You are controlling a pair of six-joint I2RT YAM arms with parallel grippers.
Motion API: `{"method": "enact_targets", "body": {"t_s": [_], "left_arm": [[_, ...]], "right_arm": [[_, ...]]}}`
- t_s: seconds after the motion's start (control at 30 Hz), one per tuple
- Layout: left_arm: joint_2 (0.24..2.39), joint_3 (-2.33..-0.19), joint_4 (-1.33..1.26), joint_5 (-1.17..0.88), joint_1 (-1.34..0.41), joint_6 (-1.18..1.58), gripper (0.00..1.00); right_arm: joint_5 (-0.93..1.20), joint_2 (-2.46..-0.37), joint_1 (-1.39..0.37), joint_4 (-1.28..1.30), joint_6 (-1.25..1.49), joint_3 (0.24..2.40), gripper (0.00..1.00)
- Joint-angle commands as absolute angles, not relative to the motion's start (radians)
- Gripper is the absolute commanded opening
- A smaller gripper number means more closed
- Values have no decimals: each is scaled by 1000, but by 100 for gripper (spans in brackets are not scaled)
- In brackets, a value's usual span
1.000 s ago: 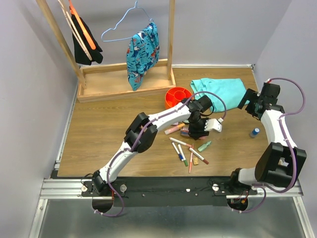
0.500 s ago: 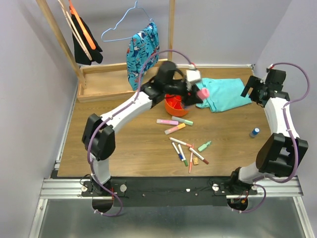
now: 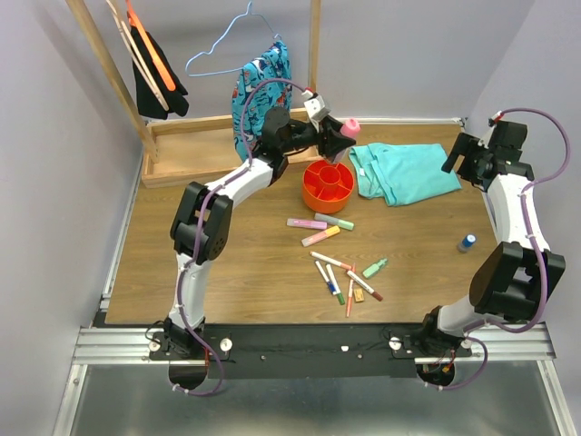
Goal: Sort the stationery into containers
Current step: Place the stationery in the storage box.
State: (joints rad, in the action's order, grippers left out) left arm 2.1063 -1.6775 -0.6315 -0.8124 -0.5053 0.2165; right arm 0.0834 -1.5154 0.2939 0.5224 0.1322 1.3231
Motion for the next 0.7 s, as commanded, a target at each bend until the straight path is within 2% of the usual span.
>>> {"method": "enact_targets", "body": {"t_s": [0.0,0.67], "left_arm": [[2174,-1727,-798,-825,-483,278,5],[2256,-1602,-946,-822,-483,364,6]], "right_arm": [[80,-1505,295,558,121,1342,96],[55,-1525,295,580,80,1336,96]]}}
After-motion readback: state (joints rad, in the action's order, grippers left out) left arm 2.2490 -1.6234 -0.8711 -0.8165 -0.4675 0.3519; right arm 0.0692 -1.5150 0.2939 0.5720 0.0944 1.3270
